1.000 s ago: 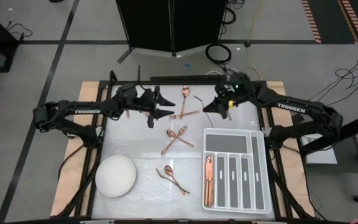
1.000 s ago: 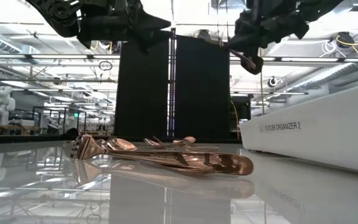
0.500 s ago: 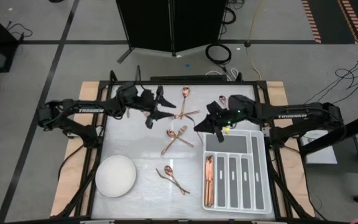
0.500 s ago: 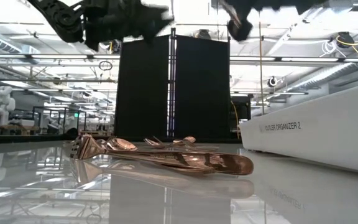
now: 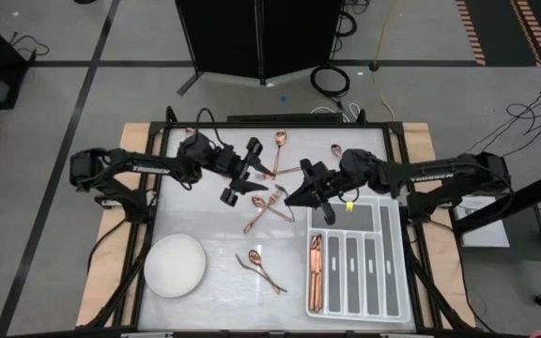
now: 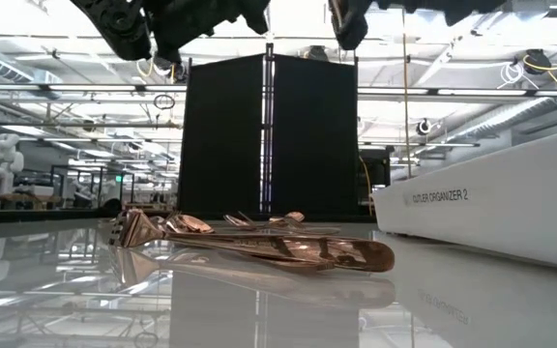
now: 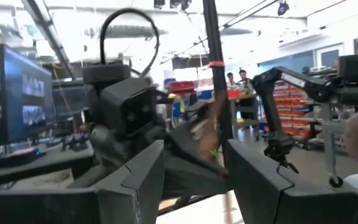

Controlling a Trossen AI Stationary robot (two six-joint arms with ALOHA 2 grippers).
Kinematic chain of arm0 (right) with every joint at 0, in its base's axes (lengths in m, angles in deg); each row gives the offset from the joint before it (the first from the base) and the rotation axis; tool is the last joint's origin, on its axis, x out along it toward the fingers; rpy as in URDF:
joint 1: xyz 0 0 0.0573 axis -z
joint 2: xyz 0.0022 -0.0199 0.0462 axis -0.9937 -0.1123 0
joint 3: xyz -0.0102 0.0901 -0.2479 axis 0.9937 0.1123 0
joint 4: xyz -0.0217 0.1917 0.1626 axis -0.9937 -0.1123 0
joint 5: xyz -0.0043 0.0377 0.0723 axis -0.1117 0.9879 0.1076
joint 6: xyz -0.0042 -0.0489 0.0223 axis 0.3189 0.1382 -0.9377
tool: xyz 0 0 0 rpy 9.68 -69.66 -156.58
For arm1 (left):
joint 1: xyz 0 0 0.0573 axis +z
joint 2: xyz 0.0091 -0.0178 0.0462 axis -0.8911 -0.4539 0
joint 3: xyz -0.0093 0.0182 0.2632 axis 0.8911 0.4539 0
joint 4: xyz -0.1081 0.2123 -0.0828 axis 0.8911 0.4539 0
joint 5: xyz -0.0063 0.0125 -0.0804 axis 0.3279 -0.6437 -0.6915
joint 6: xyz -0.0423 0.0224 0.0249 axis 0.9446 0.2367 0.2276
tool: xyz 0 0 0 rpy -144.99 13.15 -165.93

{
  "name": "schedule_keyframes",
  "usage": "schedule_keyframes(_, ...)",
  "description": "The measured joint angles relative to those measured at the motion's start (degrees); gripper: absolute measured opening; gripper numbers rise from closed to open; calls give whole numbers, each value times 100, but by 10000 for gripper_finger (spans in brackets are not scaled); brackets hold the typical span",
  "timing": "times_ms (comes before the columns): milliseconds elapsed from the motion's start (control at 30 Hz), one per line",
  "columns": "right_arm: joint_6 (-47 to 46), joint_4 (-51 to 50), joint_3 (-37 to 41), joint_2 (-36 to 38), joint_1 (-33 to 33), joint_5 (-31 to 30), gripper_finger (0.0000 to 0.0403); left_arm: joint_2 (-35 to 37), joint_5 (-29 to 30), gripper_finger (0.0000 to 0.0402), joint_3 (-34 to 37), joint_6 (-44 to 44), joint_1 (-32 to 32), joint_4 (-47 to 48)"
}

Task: Sort silverware
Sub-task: Put the brown fork in the white silverware organizer

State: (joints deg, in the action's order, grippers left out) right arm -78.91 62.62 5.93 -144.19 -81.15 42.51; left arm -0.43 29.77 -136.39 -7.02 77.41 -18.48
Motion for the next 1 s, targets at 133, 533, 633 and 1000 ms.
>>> schedule_keyframes(133,-12,409,0,-238,23,204,0,-105,-82,173,-192,2,-18,283)
schedule_keyframes(533,-22,525,0,-440,362,285,0,-104,-271,173,-277,-3,-180,292)
schedule_keyframes(633,-22,527,0,-441,399,299,0,-104,-263,173,-277,-7,-189,284)
schedule_keyframes(1000,-48,697,0,-441,447,301,0,-104,-132,99,-469,-12,-191,308)
